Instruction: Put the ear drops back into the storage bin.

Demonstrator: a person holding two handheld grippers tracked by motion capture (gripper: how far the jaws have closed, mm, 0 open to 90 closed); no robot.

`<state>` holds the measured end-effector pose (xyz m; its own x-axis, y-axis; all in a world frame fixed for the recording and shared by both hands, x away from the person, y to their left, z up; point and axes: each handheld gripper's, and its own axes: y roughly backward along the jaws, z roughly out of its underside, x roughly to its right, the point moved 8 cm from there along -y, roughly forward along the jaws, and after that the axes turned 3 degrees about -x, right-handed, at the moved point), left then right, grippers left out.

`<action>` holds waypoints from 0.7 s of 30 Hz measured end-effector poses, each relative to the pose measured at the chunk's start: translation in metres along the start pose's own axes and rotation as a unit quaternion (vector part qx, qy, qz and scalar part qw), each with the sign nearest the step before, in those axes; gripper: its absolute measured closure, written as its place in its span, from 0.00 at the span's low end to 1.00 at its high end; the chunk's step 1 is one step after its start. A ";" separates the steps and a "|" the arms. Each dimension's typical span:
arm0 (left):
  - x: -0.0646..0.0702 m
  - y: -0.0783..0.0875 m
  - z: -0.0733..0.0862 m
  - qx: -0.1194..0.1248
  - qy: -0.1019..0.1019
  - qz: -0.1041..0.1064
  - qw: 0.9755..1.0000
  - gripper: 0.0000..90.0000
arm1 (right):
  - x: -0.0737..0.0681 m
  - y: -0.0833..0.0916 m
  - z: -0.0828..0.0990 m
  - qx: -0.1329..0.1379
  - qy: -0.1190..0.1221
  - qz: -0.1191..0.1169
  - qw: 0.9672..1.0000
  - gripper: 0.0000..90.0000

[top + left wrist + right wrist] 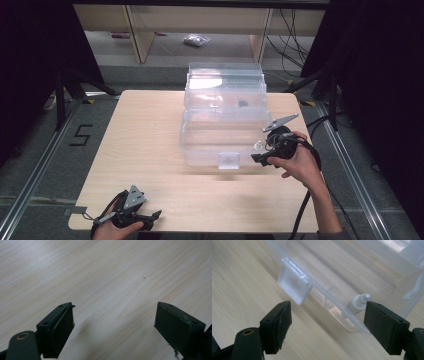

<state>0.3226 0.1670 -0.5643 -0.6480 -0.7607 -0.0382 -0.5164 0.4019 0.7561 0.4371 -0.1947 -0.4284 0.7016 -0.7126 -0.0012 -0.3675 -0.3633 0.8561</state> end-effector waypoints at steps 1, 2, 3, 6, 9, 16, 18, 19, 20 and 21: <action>-0.001 0.000 0.000 -0.003 -0.005 0.000 1.000 0.17 | -0.003 0.000 0.002 0.000 -0.002 -0.003 1.000 0.26; -0.001 0.000 0.000 -0.003 -0.005 0.000 1.000 0.17 | -0.003 -0.001 0.002 0.004 0.008 -0.002 1.000 0.26; 0.000 0.000 0.001 -0.003 0.000 0.002 1.000 0.17 | -0.003 -0.001 0.003 0.009 0.011 0.000 1.000 0.26; 0.001 0.000 0.000 0.000 -0.001 0.001 1.000 0.17 | -0.009 -0.001 0.007 0.011 0.003 -0.002 1.000 0.26; 0.001 0.000 0.000 0.001 -0.001 0.004 1.000 0.17 | -0.014 0.000 0.012 0.006 -0.004 -0.008 1.000 0.26; 0.001 0.000 0.000 0.002 0.000 0.001 1.000 0.17 | -0.013 -0.002 0.015 0.020 0.008 -0.003 1.000 0.25; 0.001 0.000 0.000 0.001 -0.002 0.004 1.000 0.17 | -0.017 -0.003 0.019 0.010 -0.005 -0.009 1.000 0.25; 0.000 0.000 0.000 0.002 -0.002 0.002 1.000 0.17 | -0.014 -0.004 0.019 0.019 0.005 -0.002 1.000 0.25; 0.000 0.000 0.000 0.000 0.003 -0.003 1.000 0.17 | -0.016 -0.005 0.021 0.013 -0.003 -0.006 1.000 0.25; 0.000 0.000 0.000 -0.001 0.004 0.000 1.000 0.17 | -0.015 -0.005 0.021 0.020 0.004 -0.004 1.000 0.25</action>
<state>0.3225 0.1667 -0.5647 -0.6434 -0.7648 -0.0332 -0.5157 0.4010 0.7571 0.4159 -0.1947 -0.4436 0.7091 -0.7051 -0.0040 -0.3858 -0.3928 0.8348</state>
